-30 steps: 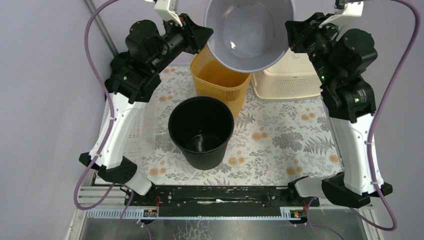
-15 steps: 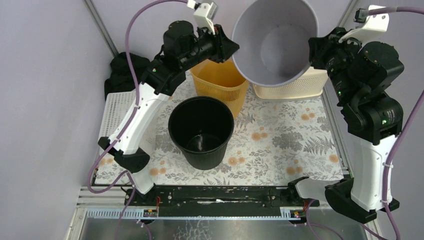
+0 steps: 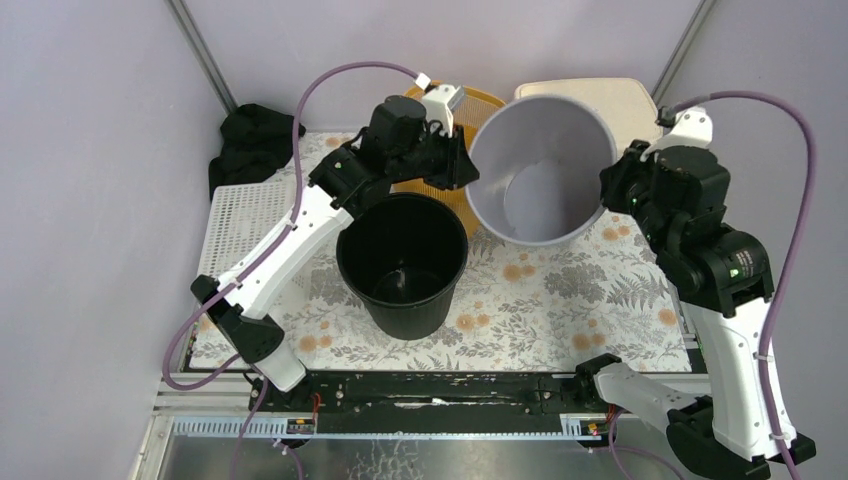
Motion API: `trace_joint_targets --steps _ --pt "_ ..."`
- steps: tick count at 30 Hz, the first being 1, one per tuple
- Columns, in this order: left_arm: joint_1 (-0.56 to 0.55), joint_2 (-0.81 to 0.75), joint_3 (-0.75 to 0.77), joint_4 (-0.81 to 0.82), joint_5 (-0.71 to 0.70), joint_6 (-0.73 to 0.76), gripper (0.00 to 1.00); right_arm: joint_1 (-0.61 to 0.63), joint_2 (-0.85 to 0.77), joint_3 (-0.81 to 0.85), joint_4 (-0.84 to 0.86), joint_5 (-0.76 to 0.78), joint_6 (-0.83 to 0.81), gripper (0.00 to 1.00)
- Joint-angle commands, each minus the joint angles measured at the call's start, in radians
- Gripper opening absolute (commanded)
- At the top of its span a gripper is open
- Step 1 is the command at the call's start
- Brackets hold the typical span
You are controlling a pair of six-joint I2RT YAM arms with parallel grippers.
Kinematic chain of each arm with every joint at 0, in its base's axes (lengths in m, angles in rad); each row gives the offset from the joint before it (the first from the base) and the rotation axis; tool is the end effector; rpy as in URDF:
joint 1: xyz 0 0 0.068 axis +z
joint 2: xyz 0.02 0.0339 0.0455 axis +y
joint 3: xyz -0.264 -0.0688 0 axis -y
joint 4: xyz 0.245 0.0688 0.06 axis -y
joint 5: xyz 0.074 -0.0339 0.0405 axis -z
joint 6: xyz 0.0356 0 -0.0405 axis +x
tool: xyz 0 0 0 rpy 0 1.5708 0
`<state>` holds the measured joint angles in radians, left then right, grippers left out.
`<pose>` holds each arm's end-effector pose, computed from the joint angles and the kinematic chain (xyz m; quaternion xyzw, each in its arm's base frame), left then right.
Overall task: Turn the large container upside down
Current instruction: Place the container at the center of the board.
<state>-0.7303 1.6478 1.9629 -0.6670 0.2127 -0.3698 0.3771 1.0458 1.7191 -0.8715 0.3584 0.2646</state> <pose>0.2608 -0.2436 0.4722 0.2059 0.7912 -0.3717 0.4397 0.1413 0.0425 0.5205 0.0700 0.7664 0.0658 0.6352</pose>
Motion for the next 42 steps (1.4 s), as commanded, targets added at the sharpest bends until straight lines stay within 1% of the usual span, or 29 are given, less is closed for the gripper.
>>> trace_joint_targets --steps 1,2,5,8,9,12,15,18,20,22,23,26,28,31,33,36,37,38,39,42 --pt "-0.087 -0.065 -0.080 0.101 0.176 -0.005 0.18 0.032 -0.019 -0.066 0.000 -0.201 0.104 0.00" --pt "-0.093 -0.075 -0.098 0.101 0.178 -0.008 0.22 0.032 -0.028 -0.092 -0.014 -0.204 0.108 0.00" --pt "-0.098 -0.091 -0.147 0.100 0.183 -0.015 0.32 0.031 -0.045 -0.124 -0.045 -0.207 0.119 0.00" --pt "-0.098 -0.099 -0.187 0.095 0.190 -0.018 0.38 0.032 -0.053 -0.151 -0.076 -0.210 0.119 0.01" --pt "-0.098 -0.103 -0.198 0.097 0.188 -0.017 0.40 0.032 -0.057 -0.164 -0.085 -0.206 0.119 0.03" --pt "-0.098 -0.107 -0.227 0.095 0.166 -0.011 0.44 0.032 -0.076 -0.248 -0.079 -0.186 0.126 0.15" --pt "-0.099 -0.091 -0.234 0.076 0.144 -0.008 0.47 0.032 -0.081 -0.330 -0.056 -0.183 0.133 0.22" --pt "-0.098 -0.065 -0.235 0.065 0.149 -0.003 0.47 0.032 -0.078 -0.377 -0.038 -0.157 0.130 0.24" --pt "-0.099 -0.051 -0.234 0.061 0.147 0.003 0.50 0.031 -0.074 -0.396 -0.028 -0.140 0.127 0.38" --pt "-0.099 -0.044 -0.234 0.063 0.129 0.013 0.56 0.032 -0.065 -0.408 -0.020 -0.136 0.126 0.54" --pt "-0.098 -0.042 -0.233 0.066 0.113 0.018 0.57 0.032 -0.058 -0.411 -0.016 -0.141 0.127 0.59" --pt "-0.094 -0.033 -0.237 0.073 0.075 0.030 0.61 0.032 -0.046 -0.402 -0.009 -0.147 0.123 0.64" --pt "-0.088 -0.031 -0.242 0.073 0.065 0.029 0.62 0.032 -0.034 -0.374 -0.011 -0.141 0.114 0.64" --pt "-0.081 -0.046 -0.264 0.069 0.051 0.022 0.65 0.032 -0.023 -0.342 -0.008 -0.157 0.103 0.60" --pt "-0.081 -0.075 -0.292 0.071 0.036 0.020 0.66 0.032 -0.017 -0.342 -0.001 -0.190 0.102 0.59" --pt "-0.081 -0.125 -0.358 0.080 0.016 0.015 0.74 0.032 -0.007 -0.362 0.012 -0.242 0.104 0.59" --pt "-0.080 -0.143 -0.383 0.087 0.013 0.015 0.83 0.032 -0.003 -0.373 0.015 -0.253 0.104 0.59" --pt "-0.081 -0.164 -0.413 0.097 0.010 0.012 0.98 0.032 0.002 -0.383 0.016 -0.258 0.102 0.59" --pt "-0.080 -0.185 -0.442 0.109 0.005 0.010 1.00 0.032 0.004 -0.391 0.016 -0.260 0.100 0.59" --pt "-0.081 -0.264 -0.536 0.159 -0.035 0.002 1.00 0.032 0.008 -0.409 0.014 -0.260 0.095 0.59"
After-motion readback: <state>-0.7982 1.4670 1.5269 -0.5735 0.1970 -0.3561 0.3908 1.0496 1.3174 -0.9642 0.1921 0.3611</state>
